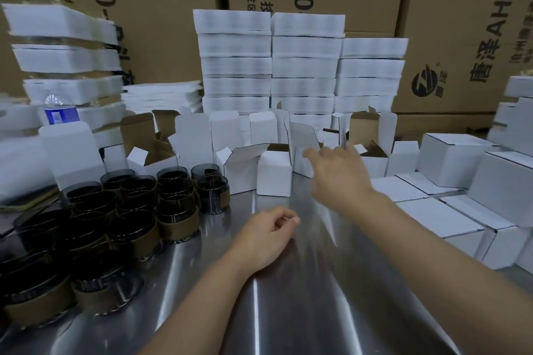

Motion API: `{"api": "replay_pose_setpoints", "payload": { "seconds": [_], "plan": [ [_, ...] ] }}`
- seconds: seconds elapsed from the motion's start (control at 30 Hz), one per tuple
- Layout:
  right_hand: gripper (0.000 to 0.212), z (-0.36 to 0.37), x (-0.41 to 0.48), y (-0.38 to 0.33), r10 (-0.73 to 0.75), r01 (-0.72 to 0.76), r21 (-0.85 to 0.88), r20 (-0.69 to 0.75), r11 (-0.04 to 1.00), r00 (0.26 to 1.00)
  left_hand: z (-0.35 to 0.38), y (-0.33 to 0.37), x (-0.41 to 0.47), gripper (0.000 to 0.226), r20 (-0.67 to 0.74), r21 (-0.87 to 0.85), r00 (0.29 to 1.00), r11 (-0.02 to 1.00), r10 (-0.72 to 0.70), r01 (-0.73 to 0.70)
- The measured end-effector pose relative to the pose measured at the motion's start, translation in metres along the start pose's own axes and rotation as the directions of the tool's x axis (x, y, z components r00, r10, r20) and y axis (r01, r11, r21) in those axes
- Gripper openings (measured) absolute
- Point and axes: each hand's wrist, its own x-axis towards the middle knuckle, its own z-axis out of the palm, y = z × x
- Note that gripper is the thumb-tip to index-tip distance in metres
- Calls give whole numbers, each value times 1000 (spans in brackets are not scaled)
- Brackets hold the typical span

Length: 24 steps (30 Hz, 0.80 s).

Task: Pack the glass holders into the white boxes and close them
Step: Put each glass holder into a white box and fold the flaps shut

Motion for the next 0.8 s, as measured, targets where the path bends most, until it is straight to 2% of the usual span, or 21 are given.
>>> {"api": "replay_pose_setpoints", "payload": {
  "seconds": [0.13,0.3,0.43,0.6,0.67,0.8],
  "plan": [
    [71,2,16,-22,23,-65,228,183,972,983,-1,0,0,10,1,39,1000,999,1,-2],
    [80,12,37,-30,41,-116,284,258,952,965,-2,-2,1,10,-10,53,1000,998,28,-28],
    [77,20,42,-30,55,-160,325,308,932,950,-1,-4,2,10,-12,46,999,998,37,-36],
    [50,31,37,-22,171,-237,395,195,888,966,-1,-6,3,10,-20,59,1000,998,21,-20],
    [56,34,32,-17,236,-281,435,155,855,959,0,-7,3,10,-22,55,1000,998,21,-20],
    [86,35,12,-5,343,-320,474,38,821,938,0,-7,4,10,-62,47,998,999,18,-15]
  ]
}}
